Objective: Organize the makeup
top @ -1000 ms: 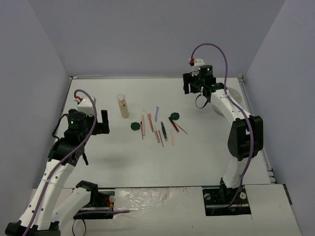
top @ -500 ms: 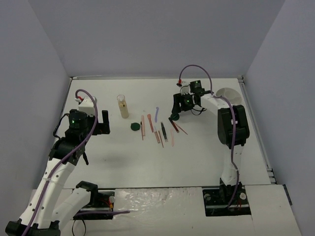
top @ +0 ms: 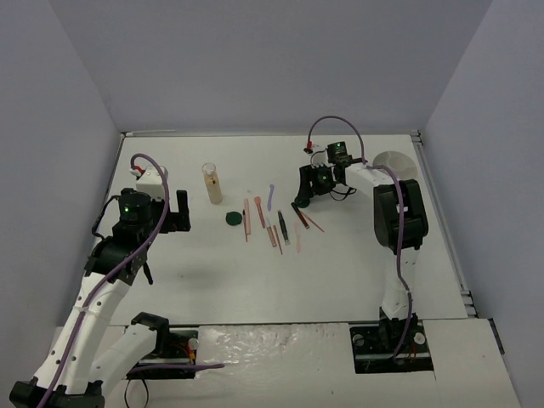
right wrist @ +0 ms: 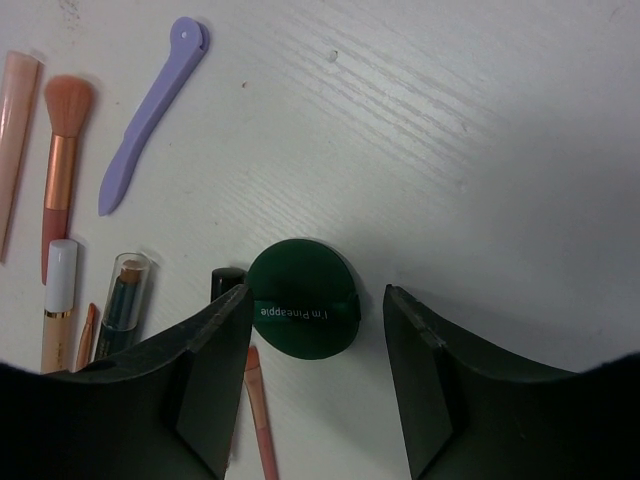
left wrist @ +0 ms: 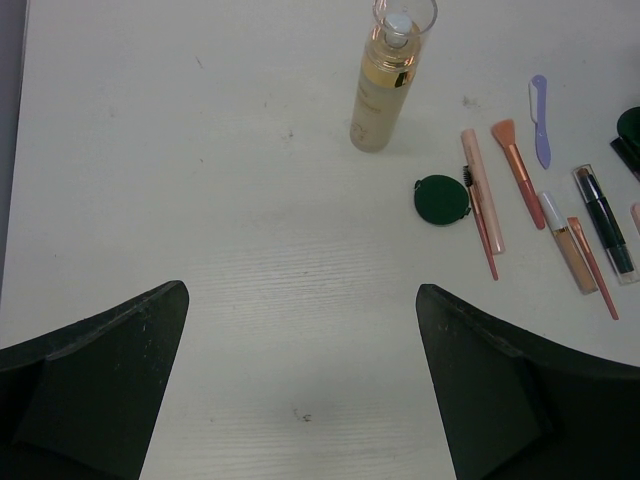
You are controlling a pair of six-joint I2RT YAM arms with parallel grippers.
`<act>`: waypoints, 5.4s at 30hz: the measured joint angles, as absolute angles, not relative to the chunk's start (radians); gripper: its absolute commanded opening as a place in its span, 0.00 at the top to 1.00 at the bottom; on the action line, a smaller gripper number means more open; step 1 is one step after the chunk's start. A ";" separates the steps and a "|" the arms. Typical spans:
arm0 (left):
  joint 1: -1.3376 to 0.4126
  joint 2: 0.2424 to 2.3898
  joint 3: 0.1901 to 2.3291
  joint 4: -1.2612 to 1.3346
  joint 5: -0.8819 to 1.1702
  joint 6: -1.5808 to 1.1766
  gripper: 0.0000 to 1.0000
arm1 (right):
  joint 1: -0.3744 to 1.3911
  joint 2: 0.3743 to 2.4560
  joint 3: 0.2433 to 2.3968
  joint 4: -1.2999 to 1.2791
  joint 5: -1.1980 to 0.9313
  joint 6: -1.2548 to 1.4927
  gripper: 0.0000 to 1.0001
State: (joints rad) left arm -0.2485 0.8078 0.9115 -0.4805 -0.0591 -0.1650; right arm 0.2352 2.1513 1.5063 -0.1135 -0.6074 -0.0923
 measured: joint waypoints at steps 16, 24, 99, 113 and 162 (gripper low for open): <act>-0.249 0.808 0.912 -0.480 -0.052 -0.165 0.03 | 0.228 2.157 1.480 -0.097 -0.643 -0.118 0.97; -0.247 0.808 0.912 -0.480 -0.049 -0.165 0.03 | 0.228 2.153 1.479 -0.103 -0.626 -0.128 1.00; -0.240 0.823 0.912 -0.481 -0.048 -0.166 0.03 | 0.184 2.243 1.928 -0.319 0.778 -0.027 0.65; -0.240 0.831 0.912 -0.481 -0.039 -0.181 0.03 | 0.184 2.038 1.759 -0.334 0.518 0.056 0.30; -0.334 1.596 0.641 0.435 0.019 -0.657 0.48 | 0.237 0.781 0.825 0.049 -0.268 0.279 0.08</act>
State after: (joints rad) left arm -0.3336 1.5960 0.6407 0.4349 0.0192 -0.6571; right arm 0.2375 0.7815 0.8249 0.0492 -0.2680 0.2789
